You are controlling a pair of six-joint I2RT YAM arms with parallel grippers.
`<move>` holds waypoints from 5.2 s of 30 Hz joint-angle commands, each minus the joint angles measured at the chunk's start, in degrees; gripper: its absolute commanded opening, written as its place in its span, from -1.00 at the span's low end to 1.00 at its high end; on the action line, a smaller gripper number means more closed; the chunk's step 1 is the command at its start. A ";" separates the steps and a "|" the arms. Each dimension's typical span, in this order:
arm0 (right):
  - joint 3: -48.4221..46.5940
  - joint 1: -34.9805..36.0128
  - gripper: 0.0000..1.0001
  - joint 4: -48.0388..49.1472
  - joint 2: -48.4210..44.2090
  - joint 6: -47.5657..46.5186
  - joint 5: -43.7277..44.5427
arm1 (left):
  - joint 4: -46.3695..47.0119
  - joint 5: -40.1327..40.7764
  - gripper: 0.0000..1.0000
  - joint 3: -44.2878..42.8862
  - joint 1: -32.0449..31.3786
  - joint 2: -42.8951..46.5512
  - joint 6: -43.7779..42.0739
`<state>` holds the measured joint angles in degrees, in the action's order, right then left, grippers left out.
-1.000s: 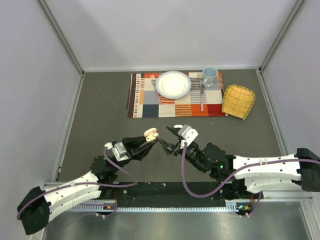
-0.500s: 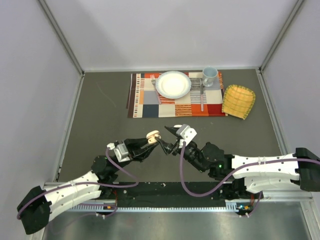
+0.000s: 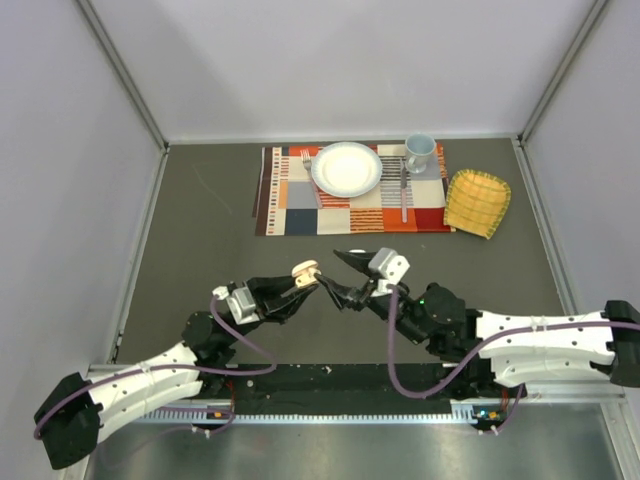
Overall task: Insert the wireless bluetooth earbuds into the charging case
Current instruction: Adjust the right earbud in the right side groove of the charging case, then move the left earbud to the center of the board.
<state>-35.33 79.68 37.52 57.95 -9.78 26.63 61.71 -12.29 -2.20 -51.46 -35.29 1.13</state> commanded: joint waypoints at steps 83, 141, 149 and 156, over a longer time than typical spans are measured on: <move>-20.21 -25.46 0.36 -29.00 29.14 39.77 -32.42 | -27.88 -10.63 -1.00 -4.57 49.16 12.45 10.55; -62.05 -9.01 -0.06 -31.89 76.96 23.49 -20.84 | -57.32 -5.20 -1.00 -16.00 76.07 20.96 13.02; -58.19 -9.02 -0.14 -31.72 74.59 23.67 -19.43 | -56.79 -6.16 -1.00 -15.56 76.07 21.05 13.55; -57.31 -8.58 -0.15 -32.25 73.36 23.40 -20.83 | -56.62 -6.16 -1.00 -15.47 76.07 21.22 13.64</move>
<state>-94.48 70.35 8.69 134.08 14.06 5.34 2.33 -18.00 -16.29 24.32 -14.98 14.61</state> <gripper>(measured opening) 0.428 0.334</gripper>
